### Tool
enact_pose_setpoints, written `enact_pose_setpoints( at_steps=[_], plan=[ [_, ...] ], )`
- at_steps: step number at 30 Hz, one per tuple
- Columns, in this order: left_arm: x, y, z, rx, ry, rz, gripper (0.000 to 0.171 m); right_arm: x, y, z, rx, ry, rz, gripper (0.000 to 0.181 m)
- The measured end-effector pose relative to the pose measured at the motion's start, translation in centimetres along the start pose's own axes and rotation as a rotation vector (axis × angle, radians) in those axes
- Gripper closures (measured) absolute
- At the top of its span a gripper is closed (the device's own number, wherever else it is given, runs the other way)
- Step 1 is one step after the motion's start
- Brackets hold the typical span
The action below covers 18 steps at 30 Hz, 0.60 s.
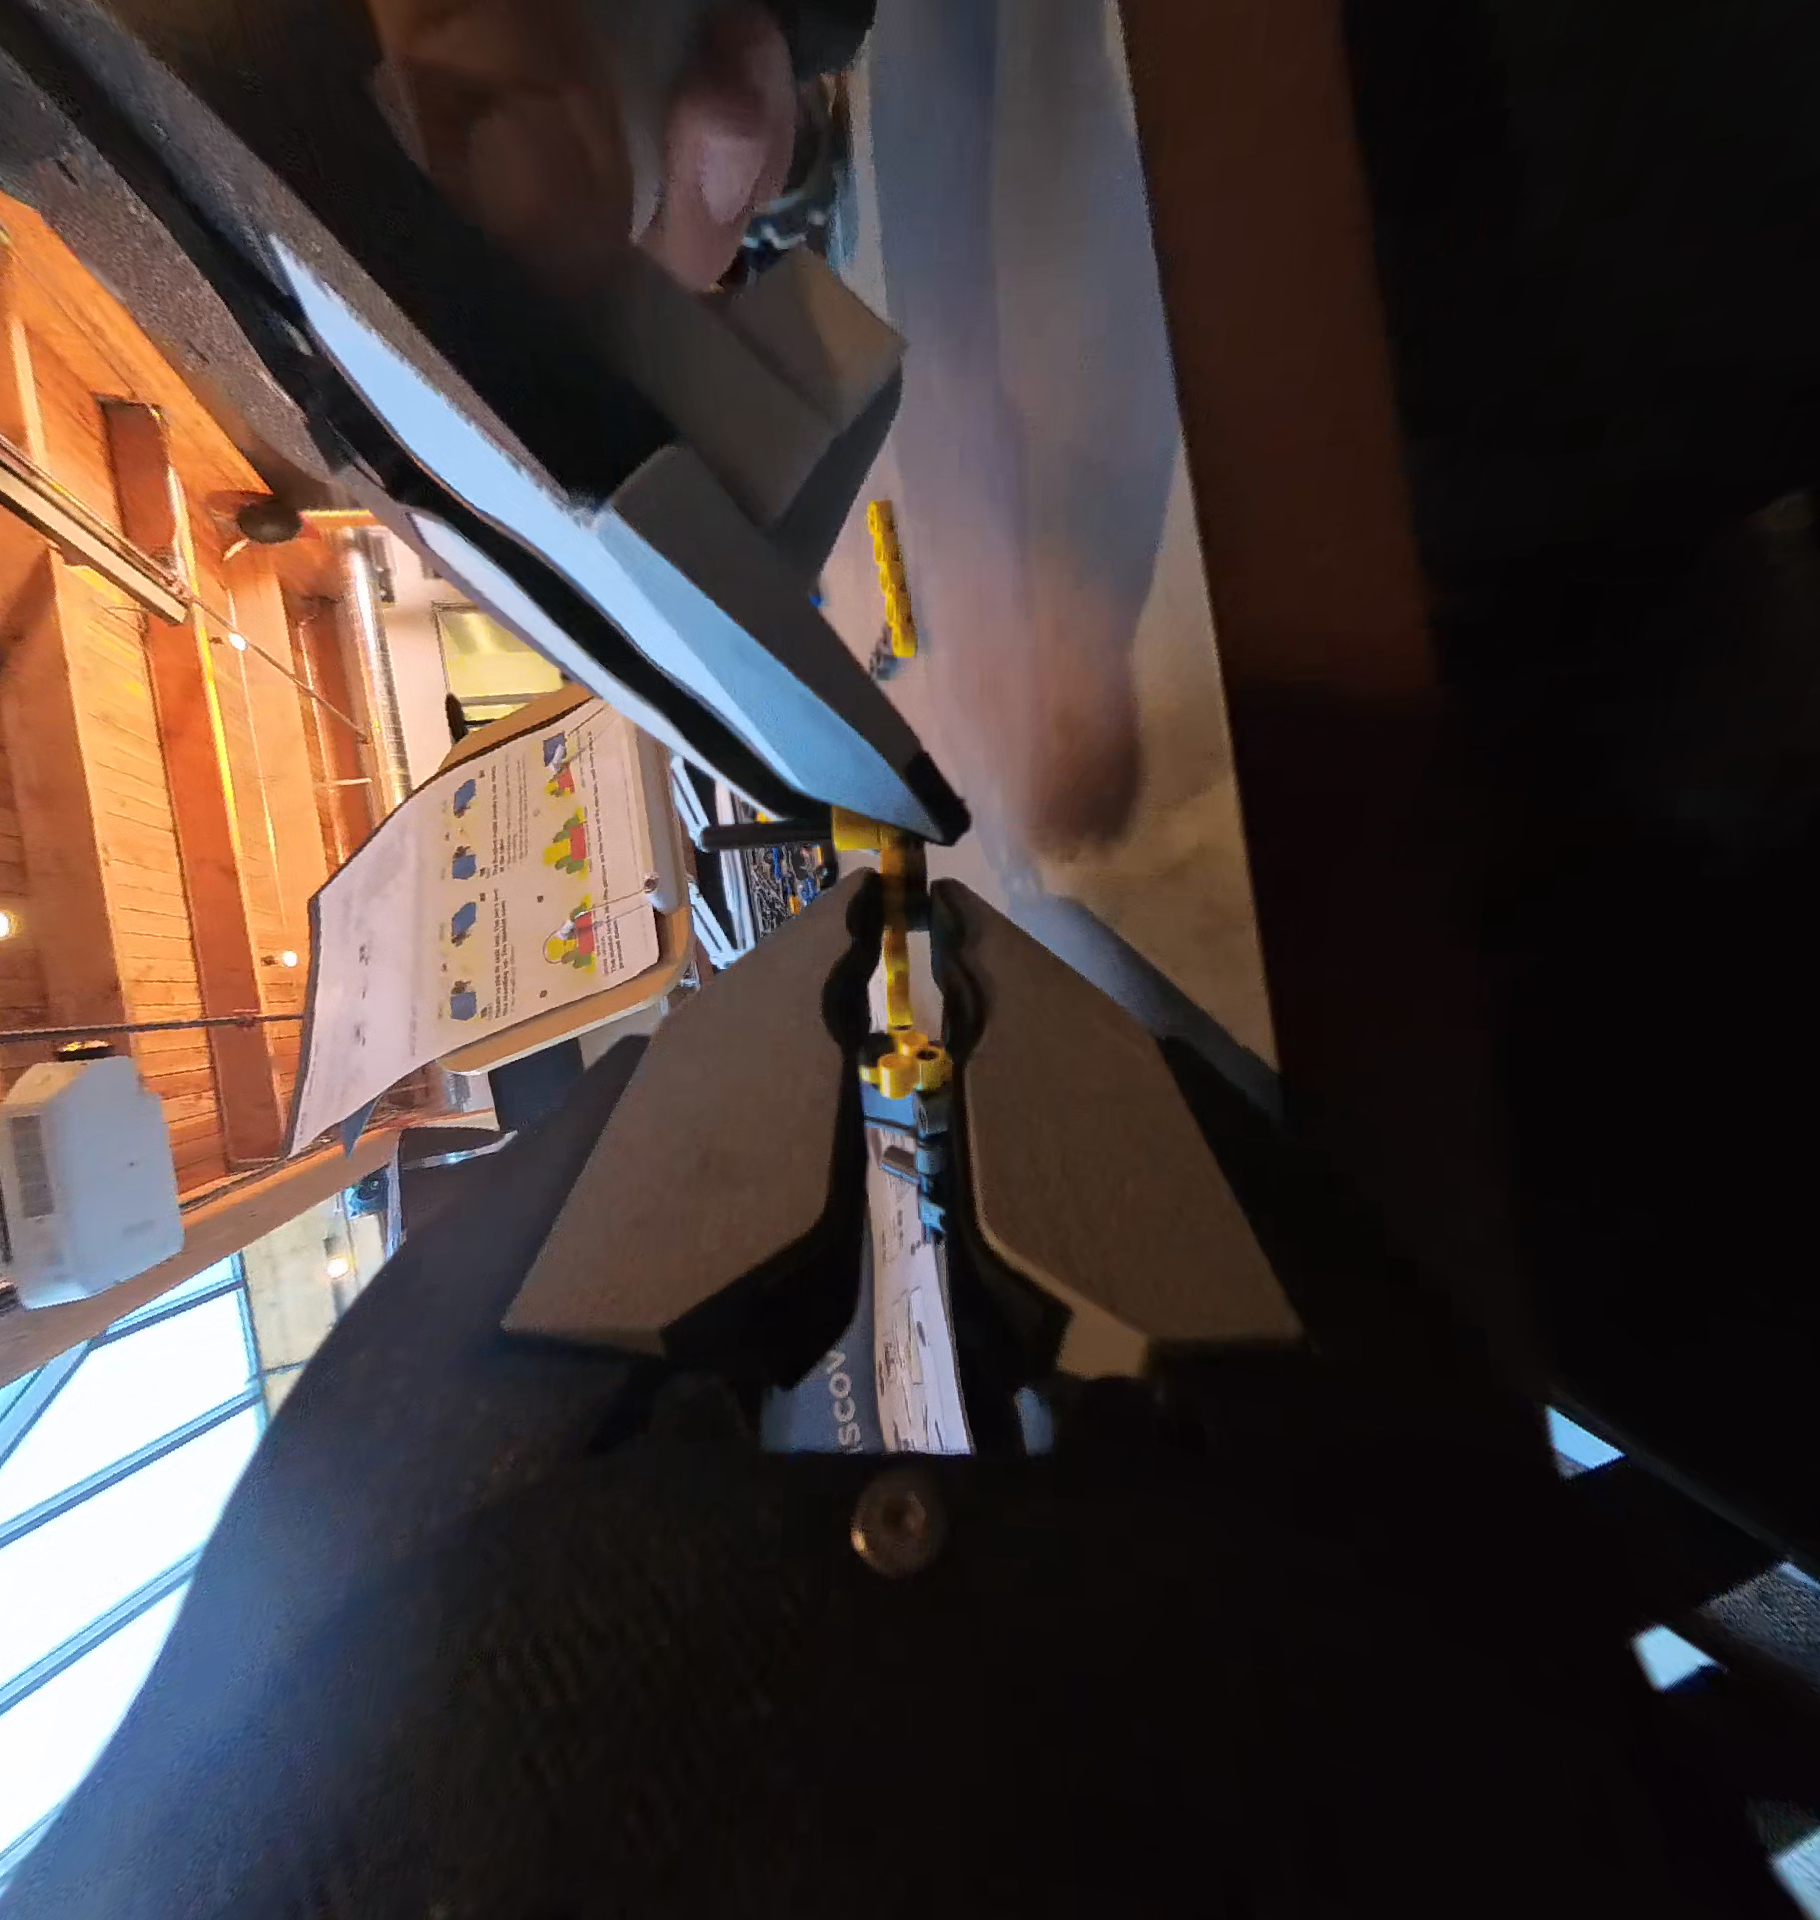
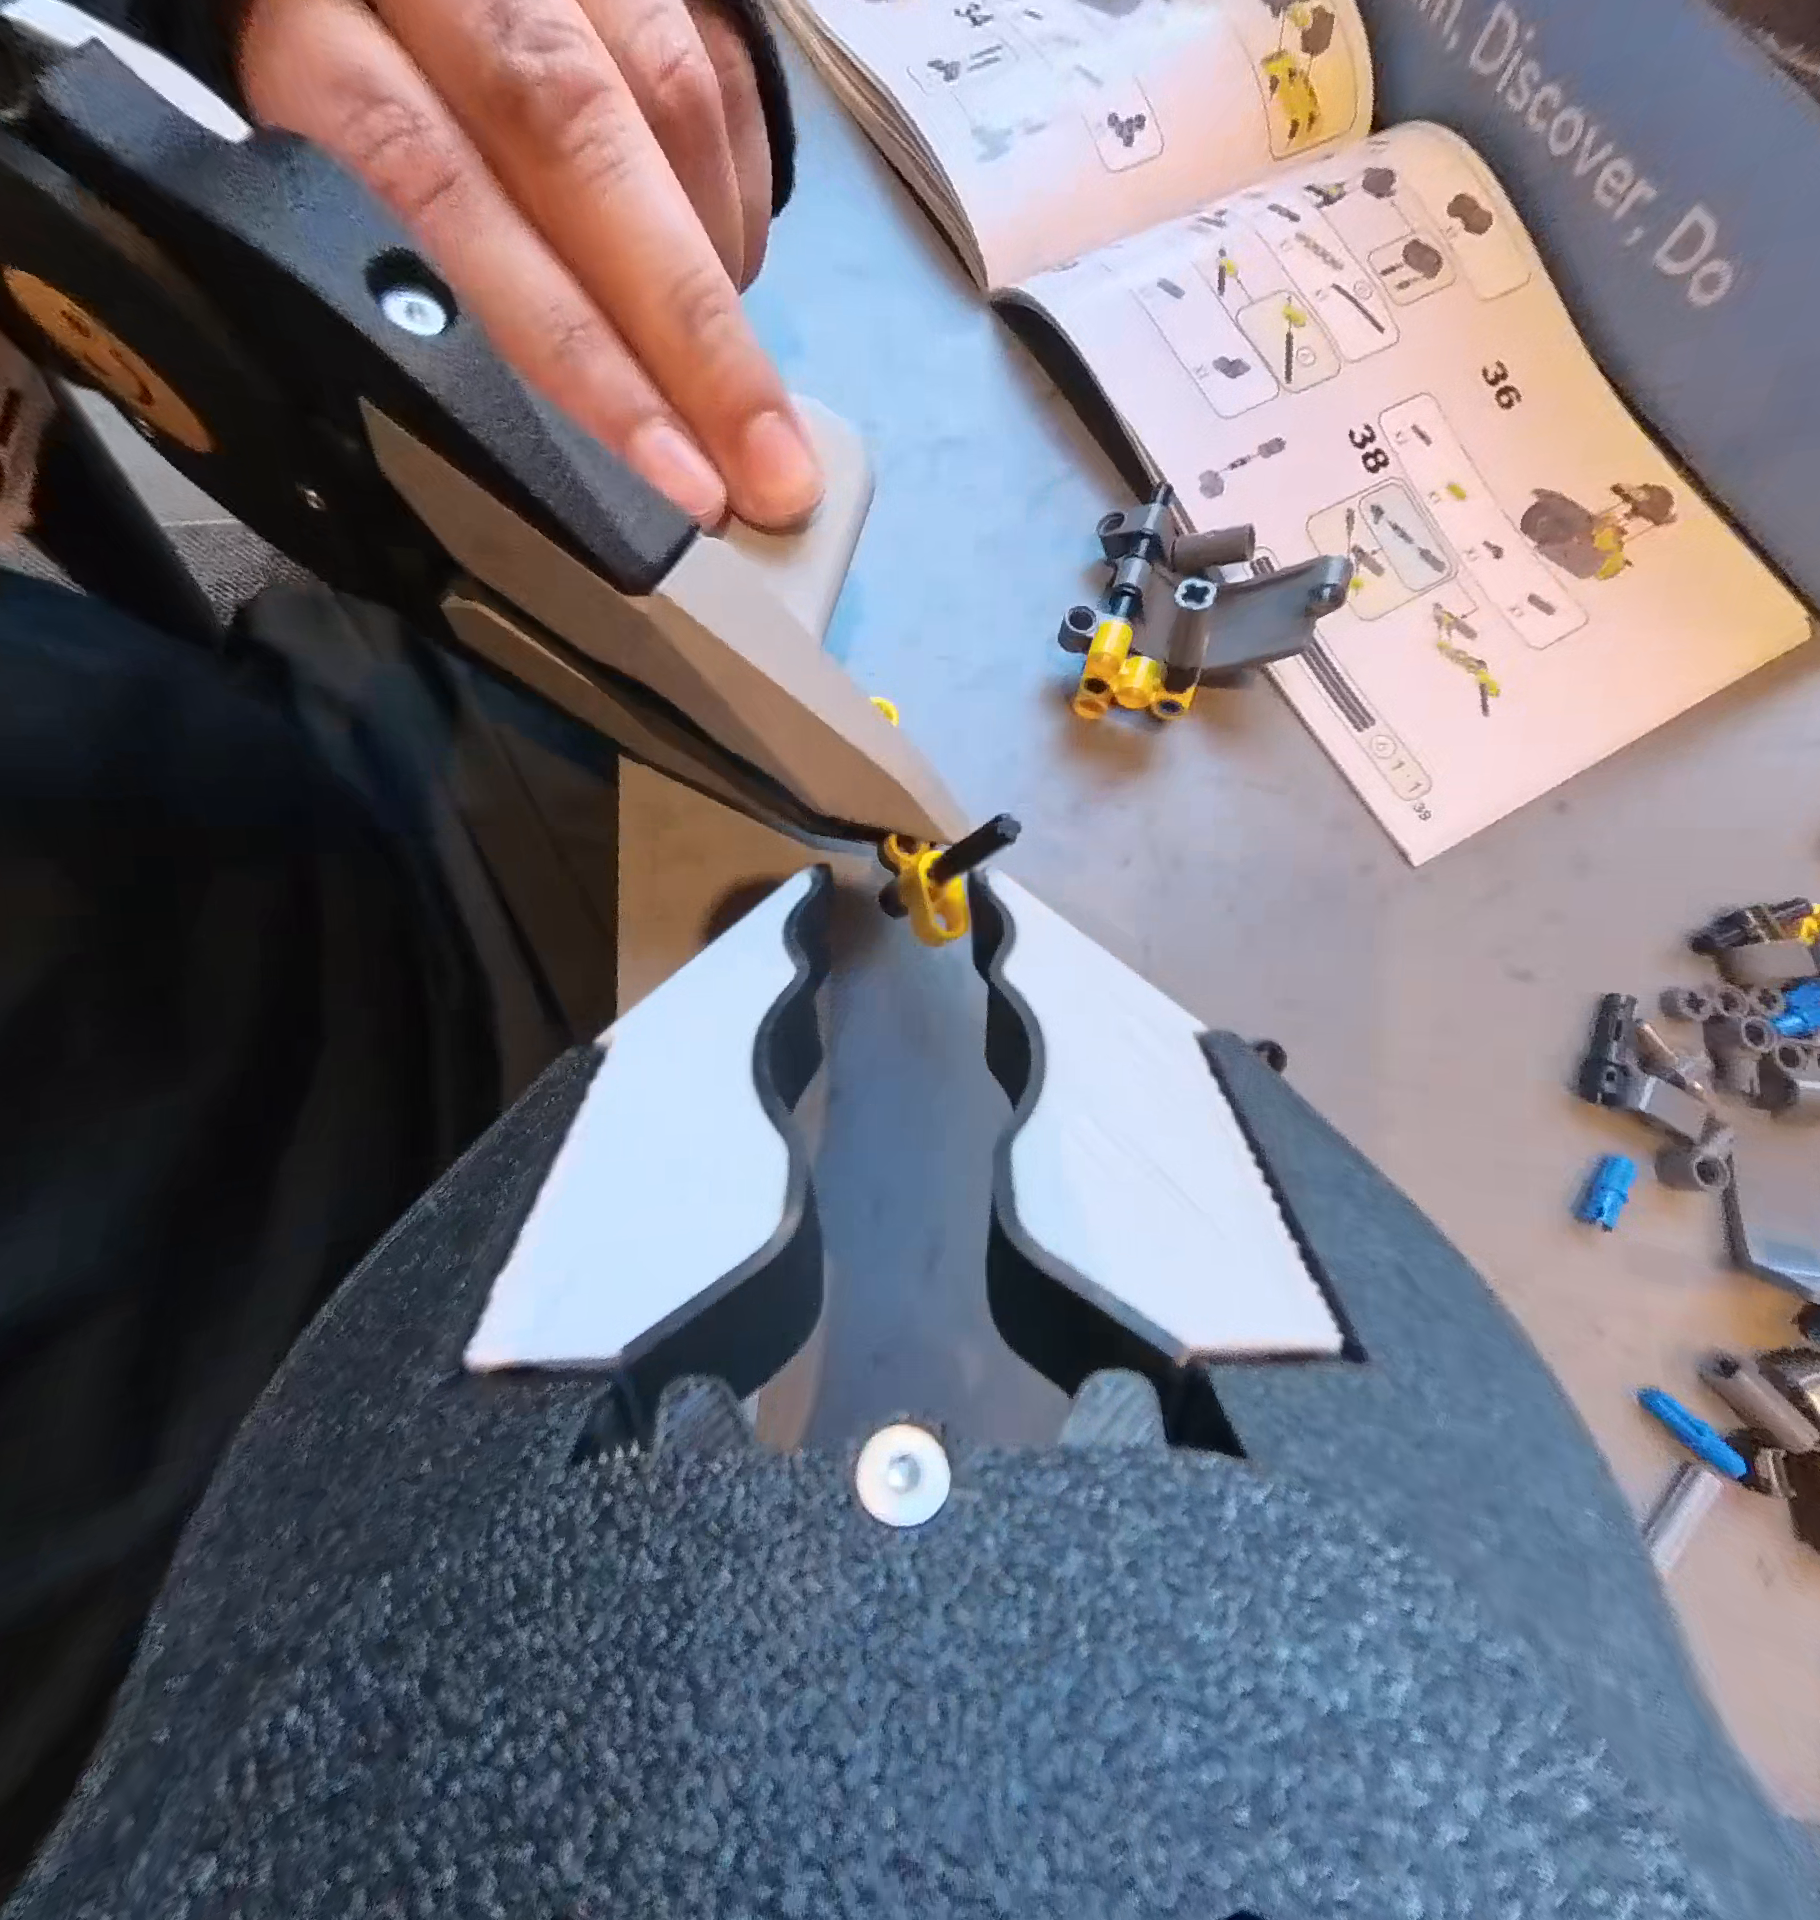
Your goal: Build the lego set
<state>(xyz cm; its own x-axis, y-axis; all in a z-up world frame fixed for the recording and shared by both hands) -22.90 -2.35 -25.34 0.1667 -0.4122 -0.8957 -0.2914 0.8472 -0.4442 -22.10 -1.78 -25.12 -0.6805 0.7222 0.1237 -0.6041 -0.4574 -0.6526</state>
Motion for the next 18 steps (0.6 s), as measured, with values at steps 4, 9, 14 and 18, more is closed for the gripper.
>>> enact_pose_setpoints(
  at_steps=[4, 9, 14, 18],
  plan=[
    [-0.4, -0.4, -0.6, 0.046, -0.175, -0.030, 0.164, 0.9, 0.0, 0.2, -0.009, -0.007, -0.066, 0.145],
    [-1.7, -3.2, 0.9, 0.423, -0.753, -0.287, 0.165, 0.8, -1.5, 2.2, 0.122, -0.011, -0.061, 0.114],
    [-3.9, -4.3, -0.6, 0.580, -1.069, -0.300, 0.164, -1.5, -2.4, 4.2, 0.255, -0.129, -0.011, 0.104],
    [-3.4, -4.0, -4.0, 0.327, -1.255, -0.118, 0.164, -0.7, -1.3, 3.4, 0.205, 0.008, -0.063, 0.110]
  ],
)
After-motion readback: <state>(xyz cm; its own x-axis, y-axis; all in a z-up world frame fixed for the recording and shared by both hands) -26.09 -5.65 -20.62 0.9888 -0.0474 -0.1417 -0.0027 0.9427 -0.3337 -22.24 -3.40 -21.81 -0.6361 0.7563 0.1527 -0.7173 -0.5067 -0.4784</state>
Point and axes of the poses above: each gripper's, where its closed fingertips meet, y out along the fingers, z out of its top, x = y × z across the jaws, the point moved 1 cm from there along -y, back along the fingers, and after that the axes turned 8 degrees about -z, right-handed, at the moved point
